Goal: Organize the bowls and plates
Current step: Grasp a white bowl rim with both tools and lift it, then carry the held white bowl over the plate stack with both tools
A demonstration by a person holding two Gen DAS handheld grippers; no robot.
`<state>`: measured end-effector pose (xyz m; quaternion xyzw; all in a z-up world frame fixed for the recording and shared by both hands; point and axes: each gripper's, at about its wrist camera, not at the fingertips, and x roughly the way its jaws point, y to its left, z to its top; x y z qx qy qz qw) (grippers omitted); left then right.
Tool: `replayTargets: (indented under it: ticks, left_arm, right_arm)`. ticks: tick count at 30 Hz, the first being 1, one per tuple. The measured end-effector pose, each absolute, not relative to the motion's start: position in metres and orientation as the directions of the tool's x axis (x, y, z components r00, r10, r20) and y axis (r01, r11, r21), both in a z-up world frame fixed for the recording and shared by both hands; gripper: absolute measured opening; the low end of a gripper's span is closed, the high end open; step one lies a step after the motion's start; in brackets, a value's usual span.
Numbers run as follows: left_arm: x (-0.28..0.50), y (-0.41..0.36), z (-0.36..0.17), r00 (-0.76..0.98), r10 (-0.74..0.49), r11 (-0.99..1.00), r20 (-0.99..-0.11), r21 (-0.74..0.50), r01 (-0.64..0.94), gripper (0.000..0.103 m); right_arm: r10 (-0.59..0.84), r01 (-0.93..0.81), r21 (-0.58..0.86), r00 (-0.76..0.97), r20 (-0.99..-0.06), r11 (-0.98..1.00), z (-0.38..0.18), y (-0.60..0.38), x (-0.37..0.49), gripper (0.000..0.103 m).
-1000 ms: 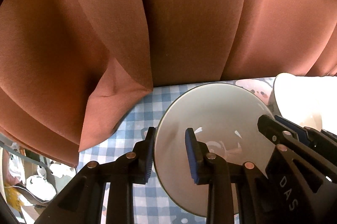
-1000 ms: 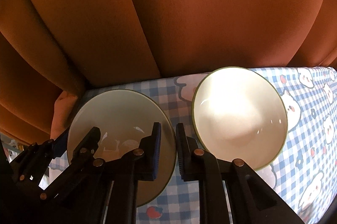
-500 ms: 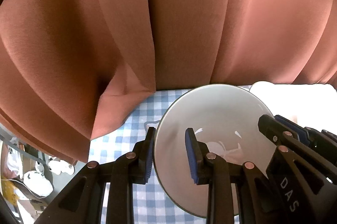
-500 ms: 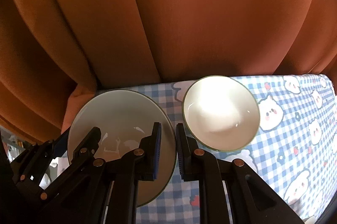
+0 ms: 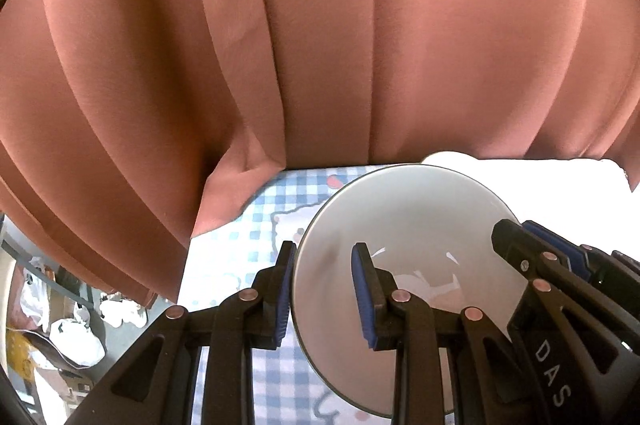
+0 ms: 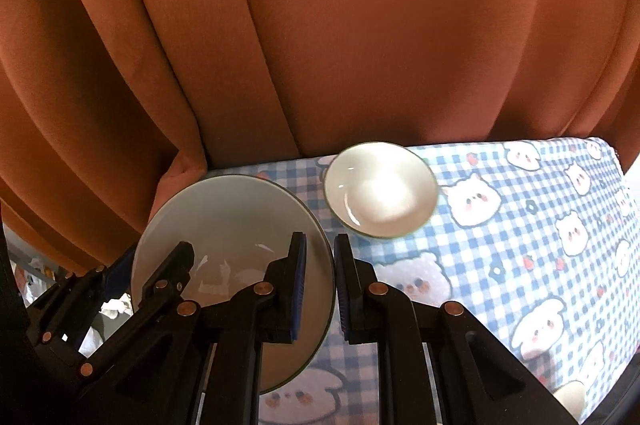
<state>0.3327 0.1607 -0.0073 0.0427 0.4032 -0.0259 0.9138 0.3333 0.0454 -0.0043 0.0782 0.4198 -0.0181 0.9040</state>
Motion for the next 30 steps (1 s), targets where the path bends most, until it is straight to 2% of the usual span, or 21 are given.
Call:
replayTargets:
  ticks: [30]
  left_arm:
    - [0.197,0.001,-0.004,0.7,0.059,0.995,-0.712,0.097,0.015,0.027]
  right_arm:
    - [0.102,0.012,0.147,0.661,-0.743,0.989,0.008,-0.103,0.206,0.018]
